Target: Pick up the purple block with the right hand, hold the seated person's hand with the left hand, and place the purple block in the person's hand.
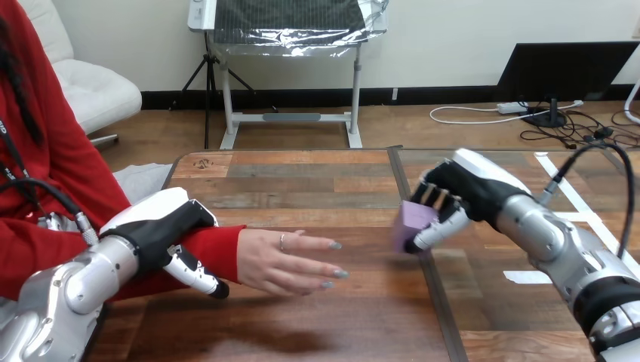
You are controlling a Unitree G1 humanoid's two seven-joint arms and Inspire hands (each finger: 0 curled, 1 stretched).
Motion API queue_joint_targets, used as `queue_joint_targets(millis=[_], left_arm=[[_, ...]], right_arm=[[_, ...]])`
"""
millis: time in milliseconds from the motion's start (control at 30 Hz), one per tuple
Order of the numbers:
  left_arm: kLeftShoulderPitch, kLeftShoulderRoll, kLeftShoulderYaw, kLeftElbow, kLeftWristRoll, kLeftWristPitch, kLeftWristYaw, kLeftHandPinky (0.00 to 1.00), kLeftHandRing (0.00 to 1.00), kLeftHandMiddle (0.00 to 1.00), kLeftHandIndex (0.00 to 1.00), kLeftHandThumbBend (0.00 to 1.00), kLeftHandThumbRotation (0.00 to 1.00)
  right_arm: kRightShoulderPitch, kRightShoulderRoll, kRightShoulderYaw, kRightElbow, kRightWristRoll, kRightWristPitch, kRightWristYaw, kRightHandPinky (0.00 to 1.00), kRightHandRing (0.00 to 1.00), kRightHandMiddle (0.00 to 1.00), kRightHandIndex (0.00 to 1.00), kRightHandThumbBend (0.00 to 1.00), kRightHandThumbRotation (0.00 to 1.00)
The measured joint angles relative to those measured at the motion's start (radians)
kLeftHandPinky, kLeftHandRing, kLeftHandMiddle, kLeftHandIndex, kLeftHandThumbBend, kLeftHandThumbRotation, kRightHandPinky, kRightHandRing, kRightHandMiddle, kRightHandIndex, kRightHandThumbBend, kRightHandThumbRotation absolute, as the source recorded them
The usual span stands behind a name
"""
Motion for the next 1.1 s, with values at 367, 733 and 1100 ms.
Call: queue_joint_targets(millis=[367,733,1100], left_arm=[[-0.021,-0.016,0.000,0.019,0.000,0.000,0.000,0.24,0.30,0.36,0.40,0.81,0.00],[-0.039,-0.036,0.000,0.028,0.000,0.000,0.000,0.23,0.29,0.36,0.39,0.81,0.00],[-0.059,-0.051,0.000,0.029,0.000,0.000,0.000,0.23,0.29,0.37,0.40,0.78,0.00]], right_arm=[[0.002,0.006,0.000,-0.082,0.006,-0.002,0.016,0.32,0.37,0.44,0.46,0.77,0.00],[0.007,0.007,0.000,-0.162,0.036,-0.018,0.026,0.31,0.37,0.43,0.45,0.77,0.00],[0.012,0.013,0.000,-0.235,0.049,-0.019,0.048,0.30,0.36,0.42,0.45,0.76,0.00]])
